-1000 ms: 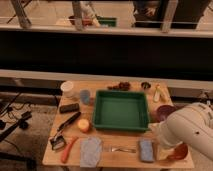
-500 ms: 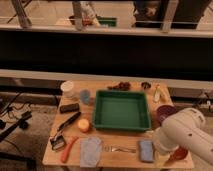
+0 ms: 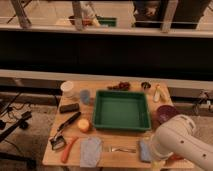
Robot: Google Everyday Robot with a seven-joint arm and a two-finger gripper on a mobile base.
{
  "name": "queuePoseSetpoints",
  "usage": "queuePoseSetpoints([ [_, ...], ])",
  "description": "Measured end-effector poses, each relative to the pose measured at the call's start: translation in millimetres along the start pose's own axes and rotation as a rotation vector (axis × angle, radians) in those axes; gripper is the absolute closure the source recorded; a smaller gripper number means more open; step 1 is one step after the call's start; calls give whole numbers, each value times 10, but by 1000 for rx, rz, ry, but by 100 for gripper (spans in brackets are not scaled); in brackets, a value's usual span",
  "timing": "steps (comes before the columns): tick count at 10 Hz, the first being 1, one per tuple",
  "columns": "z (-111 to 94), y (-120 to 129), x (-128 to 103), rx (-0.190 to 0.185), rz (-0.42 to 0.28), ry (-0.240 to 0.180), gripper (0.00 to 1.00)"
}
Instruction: Place sponge in metal cup
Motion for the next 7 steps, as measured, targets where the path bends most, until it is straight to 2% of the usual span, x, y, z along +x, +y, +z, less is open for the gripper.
queuePoseSetpoints([
  [4,155,-13,-85,27,-54,15,20],
  [7,325,-50,-88,21,-67,11,20],
])
